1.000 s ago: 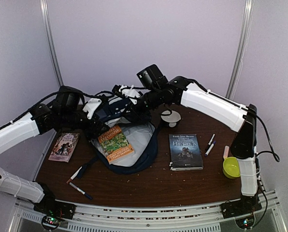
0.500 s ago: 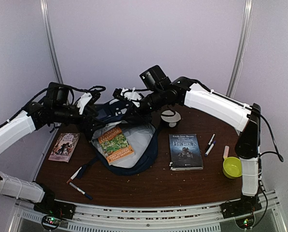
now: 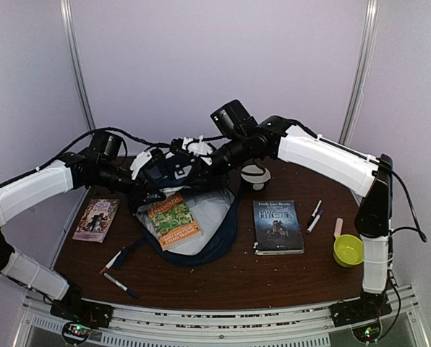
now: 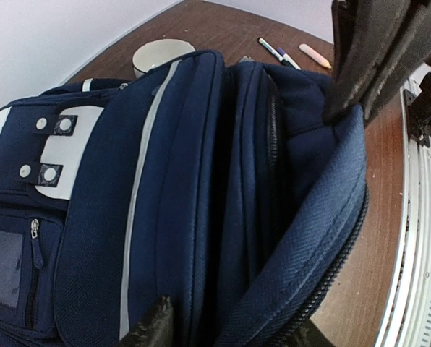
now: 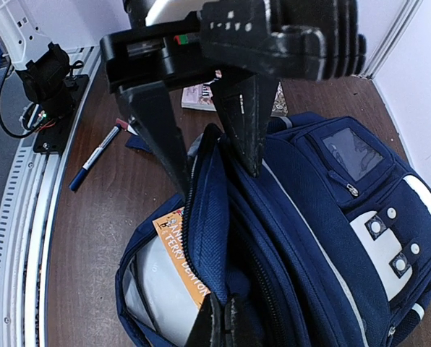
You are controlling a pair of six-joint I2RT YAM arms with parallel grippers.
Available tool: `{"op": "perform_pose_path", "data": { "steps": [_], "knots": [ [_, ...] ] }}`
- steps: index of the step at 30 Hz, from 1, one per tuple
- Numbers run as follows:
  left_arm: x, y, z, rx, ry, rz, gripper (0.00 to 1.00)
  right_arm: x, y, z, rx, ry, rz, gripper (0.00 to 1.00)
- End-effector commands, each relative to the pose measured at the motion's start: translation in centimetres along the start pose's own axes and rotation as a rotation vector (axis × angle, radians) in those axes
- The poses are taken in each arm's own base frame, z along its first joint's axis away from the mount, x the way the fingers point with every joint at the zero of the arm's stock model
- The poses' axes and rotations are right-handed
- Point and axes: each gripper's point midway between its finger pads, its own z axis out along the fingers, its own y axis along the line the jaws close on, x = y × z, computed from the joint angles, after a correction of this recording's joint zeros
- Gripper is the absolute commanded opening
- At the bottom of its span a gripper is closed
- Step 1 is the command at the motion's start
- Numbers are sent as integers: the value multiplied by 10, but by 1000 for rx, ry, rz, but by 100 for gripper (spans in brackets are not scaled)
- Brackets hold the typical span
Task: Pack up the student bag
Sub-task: Pass from the right arm to the left, then adjust the book in the largest pocket of the bag.
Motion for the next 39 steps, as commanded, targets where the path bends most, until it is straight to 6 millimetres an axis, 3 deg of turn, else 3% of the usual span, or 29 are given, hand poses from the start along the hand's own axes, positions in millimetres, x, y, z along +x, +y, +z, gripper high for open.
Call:
{"op": "perform_pose_path", "data": {
  "steps": [1,6,9,12,17,20,26,29,32,39],
  "knots": [
    [-10,28,-2,-93,-49,8,41,-45,15,-44,-8,-137,-90,0],
    [-14,38,-2,-131,-62,-24,21,-43,11,-43,14,-129,-66,0],
    [-18,43,-7,-176,-83,-43,1,-45,10,-49,28,-130,-41,0],
    [-24,46,-17,-231,-129,-53,0,-49,10,-60,48,-132,-27,5],
    [-44,47,-43,-313,-258,-57,0,-32,21,-71,76,-81,-35,28],
    [-48,46,-49,-328,-283,-60,0,-20,40,-67,62,-32,-113,30],
    [-49,45,-45,-300,-264,-83,0,23,82,-16,13,132,-290,22],
    [-51,42,-44,-274,-271,-93,0,37,89,15,29,188,-349,18],
    [-54,40,-46,-269,-282,-89,0,41,85,47,79,211,-370,16],
    [-58,34,-53,-261,-304,-82,0,49,59,112,240,264,-425,32]
  ]
}}
